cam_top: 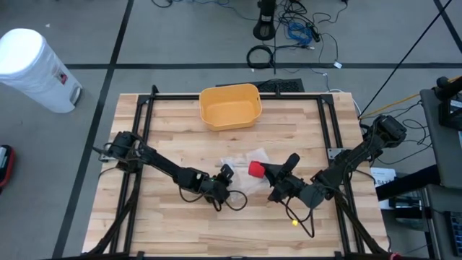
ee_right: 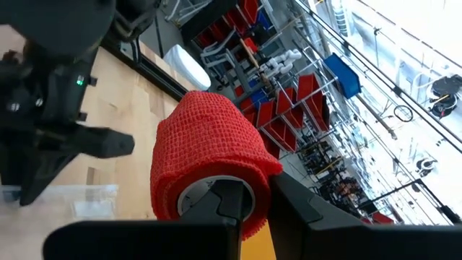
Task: Roll bandage
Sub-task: Put the rolled red bandage into the transparent zip bag
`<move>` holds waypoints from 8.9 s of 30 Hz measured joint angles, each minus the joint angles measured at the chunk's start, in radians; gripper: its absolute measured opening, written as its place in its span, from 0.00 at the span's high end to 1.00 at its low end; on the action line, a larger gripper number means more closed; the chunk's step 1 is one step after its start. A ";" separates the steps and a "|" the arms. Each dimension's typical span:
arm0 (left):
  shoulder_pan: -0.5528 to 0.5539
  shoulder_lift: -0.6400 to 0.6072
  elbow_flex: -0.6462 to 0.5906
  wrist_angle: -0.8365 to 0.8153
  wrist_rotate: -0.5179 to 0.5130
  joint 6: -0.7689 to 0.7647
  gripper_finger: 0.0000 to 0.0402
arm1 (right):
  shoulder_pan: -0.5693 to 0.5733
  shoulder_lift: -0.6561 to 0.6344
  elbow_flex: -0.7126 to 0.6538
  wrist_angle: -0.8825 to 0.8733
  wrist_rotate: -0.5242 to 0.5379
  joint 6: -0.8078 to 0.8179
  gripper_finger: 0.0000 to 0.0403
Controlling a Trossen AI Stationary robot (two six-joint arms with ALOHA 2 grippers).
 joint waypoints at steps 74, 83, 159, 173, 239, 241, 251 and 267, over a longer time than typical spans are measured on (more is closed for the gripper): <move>0.032 0.041 0.824 -0.907 -0.191 -0.927 1.00 | 0.023 -0.001 0.001 0.051 0.016 0.185 0.92; -0.015 0.041 0.842 -0.792 -0.182 -0.836 1.00 | -0.021 0.000 0.001 -0.081 0.054 0.241 0.92; -0.066 0.034 0.833 -0.575 -0.492 -0.525 1.00 | -0.108 0.001 -0.001 -0.204 -0.129 0.503 0.92; -0.075 0.034 0.833 -0.578 -0.461 -0.510 1.00 | -0.125 0.001 0.000 -0.168 -0.556 0.335 0.92; -0.183 0.028 0.850 -0.517 -0.441 -0.447 1.00 | -0.073 0.000 0.174 -0.293 -0.216 0.555 0.56; -0.178 0.028 0.850 -0.519 -0.440 -0.475 1.00 | -0.071 0.000 0.197 -0.360 -0.218 0.606 0.53; -0.138 -0.022 0.850 -0.493 -0.337 -0.743 1.00 | -0.136 0.000 0.326 -0.632 -0.385 0.851 0.43; -0.146 -0.131 0.850 -0.491 -0.294 -0.709 1.00 | -0.170 0.000 0.707 -1.048 -0.726 0.740 0.33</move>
